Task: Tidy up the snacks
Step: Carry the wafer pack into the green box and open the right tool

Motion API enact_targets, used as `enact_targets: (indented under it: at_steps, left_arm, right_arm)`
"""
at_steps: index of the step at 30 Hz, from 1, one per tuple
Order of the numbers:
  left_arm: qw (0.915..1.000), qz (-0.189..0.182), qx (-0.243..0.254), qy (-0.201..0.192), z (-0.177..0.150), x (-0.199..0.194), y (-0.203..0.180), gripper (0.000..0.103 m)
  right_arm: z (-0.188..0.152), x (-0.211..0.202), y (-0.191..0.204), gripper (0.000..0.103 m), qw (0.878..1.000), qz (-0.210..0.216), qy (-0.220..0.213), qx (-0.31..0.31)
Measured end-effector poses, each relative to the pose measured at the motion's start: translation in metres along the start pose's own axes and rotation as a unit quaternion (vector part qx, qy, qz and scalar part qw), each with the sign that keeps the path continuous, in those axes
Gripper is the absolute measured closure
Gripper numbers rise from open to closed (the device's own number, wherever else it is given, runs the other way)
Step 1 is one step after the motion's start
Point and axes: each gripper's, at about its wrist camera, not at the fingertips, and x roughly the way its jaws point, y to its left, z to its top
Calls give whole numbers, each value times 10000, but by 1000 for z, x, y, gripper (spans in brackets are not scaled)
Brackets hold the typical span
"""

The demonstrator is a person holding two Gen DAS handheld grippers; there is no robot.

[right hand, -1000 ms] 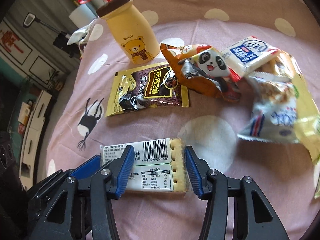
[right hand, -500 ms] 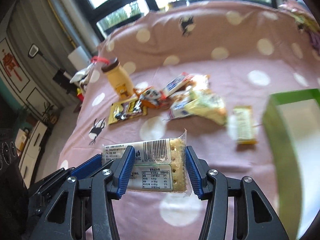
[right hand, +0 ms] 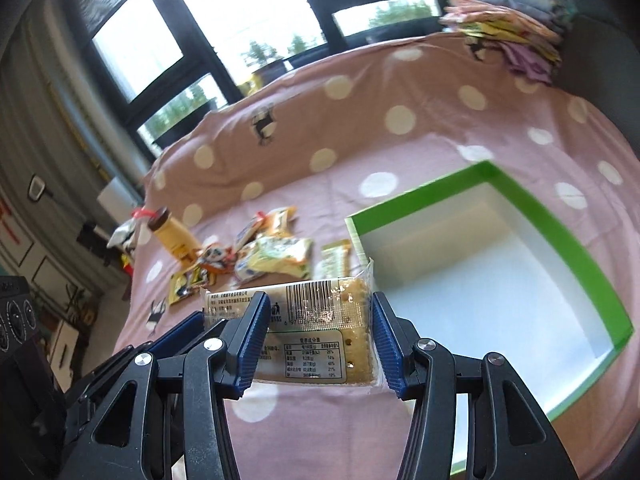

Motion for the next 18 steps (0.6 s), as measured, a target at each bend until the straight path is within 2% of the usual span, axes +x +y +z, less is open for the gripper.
enact_targets:
  at_steps: [6,11,18]
  left_arm:
    - [9981,-417,307,323,6,39,-42,77]
    - [9956,-559,492,573,8,65,-69,77]
    - [9911,-747,426,1016,1,99,-83,78]
  right_arm:
    - [5,-10,-56,49,9979,-371,-23,528]
    - [4,-13,-96,49,9940,-505,-21,972]
    - [-2,-5,-130,49,9868,-786,212,1398]
